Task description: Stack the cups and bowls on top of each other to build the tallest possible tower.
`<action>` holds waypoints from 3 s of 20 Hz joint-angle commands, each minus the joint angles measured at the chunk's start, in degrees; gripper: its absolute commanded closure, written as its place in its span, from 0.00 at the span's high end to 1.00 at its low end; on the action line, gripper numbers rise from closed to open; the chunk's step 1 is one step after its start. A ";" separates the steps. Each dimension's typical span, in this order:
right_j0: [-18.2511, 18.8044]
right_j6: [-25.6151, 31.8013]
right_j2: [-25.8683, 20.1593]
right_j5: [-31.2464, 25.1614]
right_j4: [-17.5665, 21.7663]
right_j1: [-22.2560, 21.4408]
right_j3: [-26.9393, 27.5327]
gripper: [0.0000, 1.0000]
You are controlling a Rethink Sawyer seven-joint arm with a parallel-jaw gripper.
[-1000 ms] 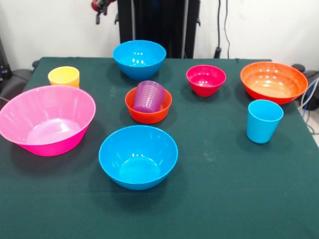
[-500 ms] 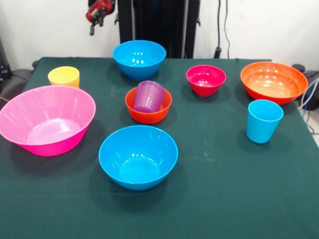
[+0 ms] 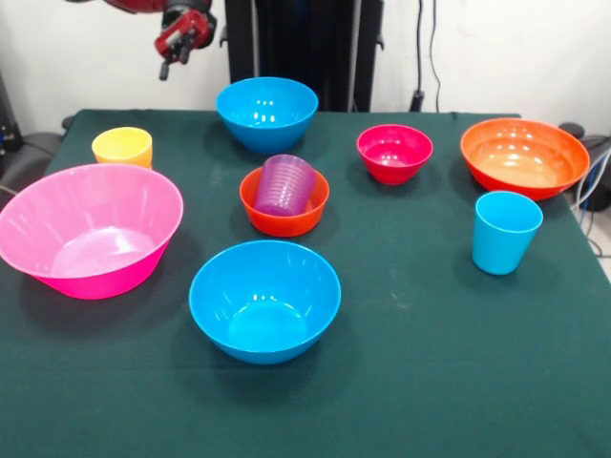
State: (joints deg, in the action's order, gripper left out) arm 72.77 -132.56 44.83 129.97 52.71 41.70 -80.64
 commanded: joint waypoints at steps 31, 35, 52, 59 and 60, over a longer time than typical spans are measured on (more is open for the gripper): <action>-19.97 -17.21 -29.29 -0.98 -9.31 22.38 -17.52 1.00; -27.92 -18.49 -30.95 -5.83 -5.47 19.32 -18.49 1.00; -32.75 -31.04 -34.14 -8.27 -2.04 17.95 -19.44 1.00; -31.95 -34.30 -34.18 -8.03 -3.34 18.41 -19.95 1.00; -31.83 -35.01 -34.24 -8.14 -3.30 18.43 -20.02 1.00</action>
State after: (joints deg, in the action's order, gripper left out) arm 47.05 -143.02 41.48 126.12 27.57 36.22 -90.09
